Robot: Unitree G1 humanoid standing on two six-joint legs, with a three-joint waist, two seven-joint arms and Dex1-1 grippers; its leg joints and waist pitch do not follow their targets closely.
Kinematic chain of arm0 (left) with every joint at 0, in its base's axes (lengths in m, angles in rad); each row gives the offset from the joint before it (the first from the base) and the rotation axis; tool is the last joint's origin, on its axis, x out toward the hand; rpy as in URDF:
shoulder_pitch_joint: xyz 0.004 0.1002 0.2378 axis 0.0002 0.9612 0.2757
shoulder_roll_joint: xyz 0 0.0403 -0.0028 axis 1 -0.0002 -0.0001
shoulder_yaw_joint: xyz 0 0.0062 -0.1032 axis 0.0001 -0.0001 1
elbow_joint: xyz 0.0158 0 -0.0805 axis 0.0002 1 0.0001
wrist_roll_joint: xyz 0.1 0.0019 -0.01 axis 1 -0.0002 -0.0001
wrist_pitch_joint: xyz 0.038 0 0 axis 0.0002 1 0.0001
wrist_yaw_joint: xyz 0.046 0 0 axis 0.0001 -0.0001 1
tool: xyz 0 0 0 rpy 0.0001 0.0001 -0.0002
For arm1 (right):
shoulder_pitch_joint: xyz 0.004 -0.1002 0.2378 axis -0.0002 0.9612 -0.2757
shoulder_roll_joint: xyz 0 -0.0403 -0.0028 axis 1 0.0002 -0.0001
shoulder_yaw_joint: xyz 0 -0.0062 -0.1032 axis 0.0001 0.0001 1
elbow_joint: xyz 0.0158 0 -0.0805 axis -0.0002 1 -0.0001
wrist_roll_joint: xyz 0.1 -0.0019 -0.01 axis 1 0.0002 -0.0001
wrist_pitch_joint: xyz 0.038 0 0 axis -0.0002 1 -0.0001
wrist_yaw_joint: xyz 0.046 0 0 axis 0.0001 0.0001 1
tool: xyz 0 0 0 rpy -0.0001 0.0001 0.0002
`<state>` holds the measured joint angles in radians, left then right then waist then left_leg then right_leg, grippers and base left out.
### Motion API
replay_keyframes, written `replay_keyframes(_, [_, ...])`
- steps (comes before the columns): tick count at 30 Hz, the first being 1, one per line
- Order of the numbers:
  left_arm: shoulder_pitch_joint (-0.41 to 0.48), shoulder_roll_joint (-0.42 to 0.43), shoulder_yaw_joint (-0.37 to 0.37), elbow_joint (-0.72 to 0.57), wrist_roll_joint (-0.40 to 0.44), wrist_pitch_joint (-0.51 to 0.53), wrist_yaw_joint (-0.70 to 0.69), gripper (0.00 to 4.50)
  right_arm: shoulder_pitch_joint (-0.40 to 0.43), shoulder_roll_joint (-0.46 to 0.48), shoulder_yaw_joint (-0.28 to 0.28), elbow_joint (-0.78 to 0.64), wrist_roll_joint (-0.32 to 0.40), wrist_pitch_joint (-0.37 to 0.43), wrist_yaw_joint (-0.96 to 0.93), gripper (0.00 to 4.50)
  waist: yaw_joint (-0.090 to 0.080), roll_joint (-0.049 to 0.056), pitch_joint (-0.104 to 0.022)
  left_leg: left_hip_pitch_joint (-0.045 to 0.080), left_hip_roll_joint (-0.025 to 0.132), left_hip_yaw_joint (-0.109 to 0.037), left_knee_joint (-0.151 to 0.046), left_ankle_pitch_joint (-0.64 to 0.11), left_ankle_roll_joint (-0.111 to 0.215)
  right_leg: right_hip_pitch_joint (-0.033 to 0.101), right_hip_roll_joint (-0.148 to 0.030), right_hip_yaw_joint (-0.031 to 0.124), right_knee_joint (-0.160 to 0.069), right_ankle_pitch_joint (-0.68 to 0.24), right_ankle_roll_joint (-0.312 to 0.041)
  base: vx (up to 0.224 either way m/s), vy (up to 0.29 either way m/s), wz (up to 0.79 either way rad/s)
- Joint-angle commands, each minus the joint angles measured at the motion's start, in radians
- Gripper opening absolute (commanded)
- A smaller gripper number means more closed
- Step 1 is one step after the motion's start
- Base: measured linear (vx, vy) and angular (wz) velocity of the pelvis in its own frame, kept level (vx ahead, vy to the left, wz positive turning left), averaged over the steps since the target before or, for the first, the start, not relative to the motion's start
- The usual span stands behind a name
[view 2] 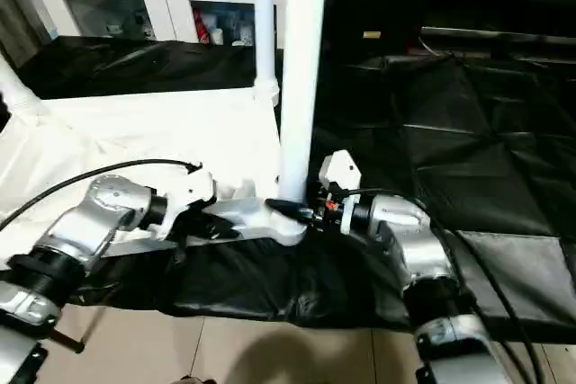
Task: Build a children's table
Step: Insert table leg to table base
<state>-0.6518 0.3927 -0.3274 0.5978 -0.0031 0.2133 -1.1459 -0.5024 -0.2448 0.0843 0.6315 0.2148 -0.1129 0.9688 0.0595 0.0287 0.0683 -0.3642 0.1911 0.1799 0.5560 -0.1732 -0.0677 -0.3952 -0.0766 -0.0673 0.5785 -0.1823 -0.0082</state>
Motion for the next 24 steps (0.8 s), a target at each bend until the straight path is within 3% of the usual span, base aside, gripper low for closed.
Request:
replay_keyframes(1, [-0.054,-0.017,0.060,-0.001,-0.017,0.012,0.069,0.00,0.049,0.003,0.017,0.154,-0.096,0.052,-0.120,1.89,-0.002,0.007,-0.038,0.015,0.042,-0.022,-0.081,-0.399,-0.001,0.022,-0.075,0.046,-0.093,-0.491,-0.179,0.000,0.000,0.00])
replay_keyframes(2, [-0.067,-0.034,0.067,0.015,-0.013,0.022,0.103,0.00,0.034,0.021,0.000,0.195,-0.097,0.063,-0.194,1.89,-0.005,0.004,-0.036,0.015,0.041,-0.023,-0.081,-0.408,-0.003,0.021,-0.075,0.045,-0.097,-0.516,-0.168,0.000,0.000,0.00])
replay_keyframes(6, [-0.086,-0.067,0.070,0.036,0.000,0.036,0.155,0.00,-0.001,0.049,-0.015,0.266,-0.104,0.082,-0.311,1.89,-0.009,0.007,-0.034,0.017,0.040,-0.023,-0.080,-0.418,-0.004,0.017,-0.074,0.044,-0.100,-0.529,-0.162,0.000,0.000,0.00])
replay_keyframes(7, [-0.104,-0.103,0.067,0.054,0.015,0.055,0.207,0.00,-0.042,0.074,-0.019,0.335,-0.117,0.097,-0.408,1.89,-0.010,0.015,-0.033,0.019,0.039,-0.023,-0.080,-0.432,-0.009,0.015,-0.074,0.044,-0.102,-0.528,-0.161,0.000,0.000,0.00])
replay_keyframes(10, [-0.150,-0.175,0.065,0.113,0.042,0.105,0.343,0.00,-0.110,0.117,-0.025,0.419,-0.127,0.119,-0.523,1.89,-0.014,0.012,-0.033,0.021,0.036,-0.022,-0.077,-0.439,-0.014,0.013,-0.073,0.042,-0.103,-0.532,-0.163,0.000,0.000,0.00])
replay_keyframes(13, [-0.202,-0.245,0.079,0.186,0.056,0.154,0.495,0.00,-0.155,0.154,-0.029,0.459,-0.133,0.129,-0.589,1.89,-0.008,0.008,-0.033,0.028,0.033,-0.020,-0.072,-0.436,0.000,0.009,-0.072,0.041,-0.110,-0.551,-0.156,0.000,0.000,0.00])
replay_keyframes(14, [-0.227,-0.283,0.090,0.221,0.054,0.176,0.554,0.00,-0.175,0.171,-0.026,0.474,-0.138,0.132,-0.615,1.89,-0.006,0.006,-0.034,0.022,0.031,-0.020,-0.073,-0.421,0.006,0.014,-0.072,0.040,-0.109,-0.547,-0.153,0.000,0.000,0.00])
replay_keyframes(16, [-0.236,-0.297,0.099,0.235,0.049,0.180,0.572,0.00,-0.183,0.177,-0.025,0.481,-0.140,0.134,-0.626,1.89,-0.001,0.006,-0.035,0.021,0.032,-0.020,-0.073,-0.412,0.009,0.014,-0.071,0.040,-0.108,-0.534,-0.150,0.000,0.000,0.00])
replay_keyframes(18, [-0.247,-0.310,0.098,0.254,0.058,0.177,0.580,0.00,-0.196,0.185,-0.026,0.504,-0.144,0.132,-0.631,1.89,0.000,0.005,-0.038,0.011,0.033,-0.022,-0.075,-0.390,0.020,0.022,-0.073,0.039,-0.104,-0.498,-0.156,0.000,0.000,0.00])
replay_keyframes(24, [-0.253,-0.316,0.095,0.266,0.064,0.178,0.569,0.00,-0.218,0.202,-0.035,0.544,-0.148,0.129,-0.625,1.89,0.000,0.007,-0.037,0.012,0.034,-0.022,-0.077,-0.408,0.023,0.021,-0.073,0.039,-0.103,-0.493,-0.165,0.000,0.000,0.00])
